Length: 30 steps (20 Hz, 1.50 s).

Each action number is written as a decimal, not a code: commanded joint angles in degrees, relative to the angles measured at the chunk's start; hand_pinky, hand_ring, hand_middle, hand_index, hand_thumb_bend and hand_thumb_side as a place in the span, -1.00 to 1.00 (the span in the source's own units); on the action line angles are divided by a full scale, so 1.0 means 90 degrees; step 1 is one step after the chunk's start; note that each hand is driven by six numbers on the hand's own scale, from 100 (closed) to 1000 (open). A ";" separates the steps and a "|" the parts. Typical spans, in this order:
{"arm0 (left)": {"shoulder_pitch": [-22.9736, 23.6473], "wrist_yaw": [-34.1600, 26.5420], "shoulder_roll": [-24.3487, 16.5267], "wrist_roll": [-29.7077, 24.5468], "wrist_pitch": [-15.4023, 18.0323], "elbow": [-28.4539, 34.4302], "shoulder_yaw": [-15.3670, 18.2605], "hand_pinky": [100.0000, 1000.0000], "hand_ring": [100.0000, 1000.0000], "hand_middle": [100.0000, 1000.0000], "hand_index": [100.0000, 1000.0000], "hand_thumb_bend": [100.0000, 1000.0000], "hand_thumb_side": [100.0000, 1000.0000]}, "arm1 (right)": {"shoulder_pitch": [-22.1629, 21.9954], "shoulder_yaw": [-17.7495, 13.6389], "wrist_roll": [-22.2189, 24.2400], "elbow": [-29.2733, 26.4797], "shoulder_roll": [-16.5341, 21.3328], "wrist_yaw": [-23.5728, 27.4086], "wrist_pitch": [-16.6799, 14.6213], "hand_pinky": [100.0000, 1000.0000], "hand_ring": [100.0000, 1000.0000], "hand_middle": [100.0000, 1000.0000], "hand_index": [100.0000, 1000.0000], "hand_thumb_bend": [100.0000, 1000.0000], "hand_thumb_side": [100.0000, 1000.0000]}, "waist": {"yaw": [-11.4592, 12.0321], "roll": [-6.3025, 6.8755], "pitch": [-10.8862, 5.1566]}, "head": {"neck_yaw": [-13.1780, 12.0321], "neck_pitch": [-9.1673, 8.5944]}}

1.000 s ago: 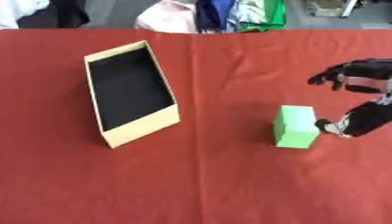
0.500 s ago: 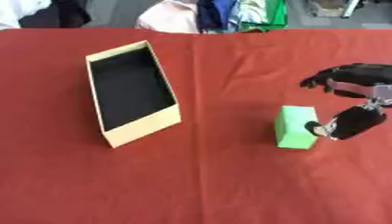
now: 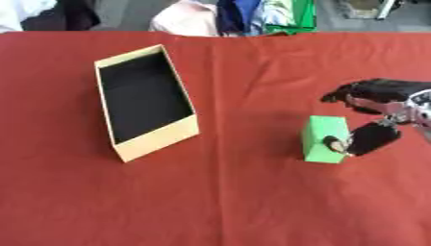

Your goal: Pick up objects on the table and place them in the box.

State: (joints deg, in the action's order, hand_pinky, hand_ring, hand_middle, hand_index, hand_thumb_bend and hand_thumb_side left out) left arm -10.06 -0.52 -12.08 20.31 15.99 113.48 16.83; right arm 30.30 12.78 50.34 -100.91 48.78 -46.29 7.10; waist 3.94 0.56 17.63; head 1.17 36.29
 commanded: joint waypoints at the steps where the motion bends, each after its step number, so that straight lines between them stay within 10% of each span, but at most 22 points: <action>1: -0.0037 -0.0017 -0.0063 -0.0025 0.0012 0.0123 0.0007 0.03 0.16 0.10 0.36 -1.00 -0.37 | 0.0078 0.0018 0.0078 0.0099 0.0075 -0.0053 -0.0061 0.62 0.69 0.81 1.00 -0.65 -0.10 | 0.0011 -0.0040 -0.0156 | 0.0013 0.0032; 25: -0.0033 -0.0004 -0.0074 -0.0056 -0.0016 0.0123 0.0019 0.04 0.16 0.10 0.37 -1.00 -0.36 | 0.0065 -0.0319 -0.0374 -0.0012 0.0360 -0.0248 0.0134 0.64 0.70 0.81 1.00 -0.65 -0.01 | -0.0025 -0.0067 -0.0160 | -0.0042 0.0026; 30: -0.0025 0.0008 -0.0083 -0.0094 -0.0041 0.0123 0.0017 0.04 0.16 0.11 0.37 -1.00 -0.36 | 0.0094 -0.0379 -0.0469 -0.0050 0.0541 -0.0412 0.0094 0.66 0.71 0.81 1.00 -0.47 0.26 | -0.0055 -0.0080 -0.0170 | -0.0057 0.0042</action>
State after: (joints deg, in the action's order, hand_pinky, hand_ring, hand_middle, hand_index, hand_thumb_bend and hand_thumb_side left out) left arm -10.07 -0.52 -11.63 19.69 15.61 113.48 16.83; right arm 30.27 10.47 46.57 -100.30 51.01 -49.17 7.99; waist 3.52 0.56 17.63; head 0.77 36.28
